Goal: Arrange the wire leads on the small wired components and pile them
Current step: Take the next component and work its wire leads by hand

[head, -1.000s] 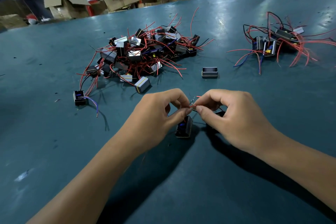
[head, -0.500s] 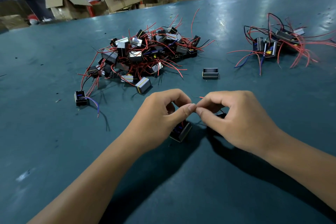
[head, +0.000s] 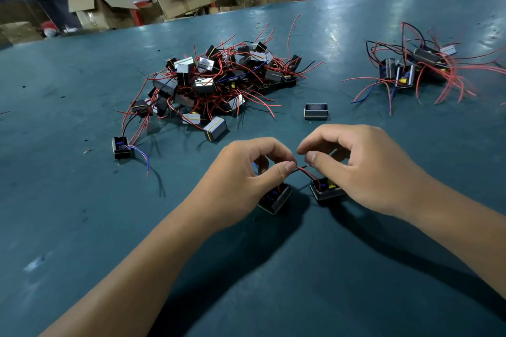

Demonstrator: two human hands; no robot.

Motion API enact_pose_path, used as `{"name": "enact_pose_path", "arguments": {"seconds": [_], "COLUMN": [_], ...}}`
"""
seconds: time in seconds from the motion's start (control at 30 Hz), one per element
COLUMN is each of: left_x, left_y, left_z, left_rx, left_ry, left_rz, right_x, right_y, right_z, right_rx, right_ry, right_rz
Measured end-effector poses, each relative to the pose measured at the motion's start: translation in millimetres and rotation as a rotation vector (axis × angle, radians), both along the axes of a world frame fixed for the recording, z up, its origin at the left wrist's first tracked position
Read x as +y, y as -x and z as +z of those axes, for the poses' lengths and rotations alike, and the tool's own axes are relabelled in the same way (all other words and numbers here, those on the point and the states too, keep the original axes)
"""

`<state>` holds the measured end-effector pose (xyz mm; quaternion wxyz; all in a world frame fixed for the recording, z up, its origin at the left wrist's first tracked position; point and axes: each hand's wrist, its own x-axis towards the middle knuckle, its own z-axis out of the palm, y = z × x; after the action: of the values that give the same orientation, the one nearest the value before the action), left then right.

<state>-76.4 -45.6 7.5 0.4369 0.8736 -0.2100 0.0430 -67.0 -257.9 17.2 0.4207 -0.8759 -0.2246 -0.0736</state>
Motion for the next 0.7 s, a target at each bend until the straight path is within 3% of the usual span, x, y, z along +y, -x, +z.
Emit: {"name": "enact_pose_path", "arguments": {"seconds": [0.43,0.6,0.7], "left_x": [-0.8,15.7,40.4], "left_y": [1.8,-7.0,-13.9], "left_z": [7.0,17.0,23.6], "left_rx": [0.012,-0.057,0.120], "left_ry": [-0.016,-0.041,-0.104], "left_rz": [0.005,0.157,0.113], "right_x": [-0.4,0.7,0.4], "right_y": [-0.3,-0.5,-2.5], "right_z": [0.8,-1.9,-3.8], "right_rx": [-0.094,-0.049,-0.026], "right_ry": [0.064,0.051,0.050], "right_rz": [0.025,0.084,0.090]}}
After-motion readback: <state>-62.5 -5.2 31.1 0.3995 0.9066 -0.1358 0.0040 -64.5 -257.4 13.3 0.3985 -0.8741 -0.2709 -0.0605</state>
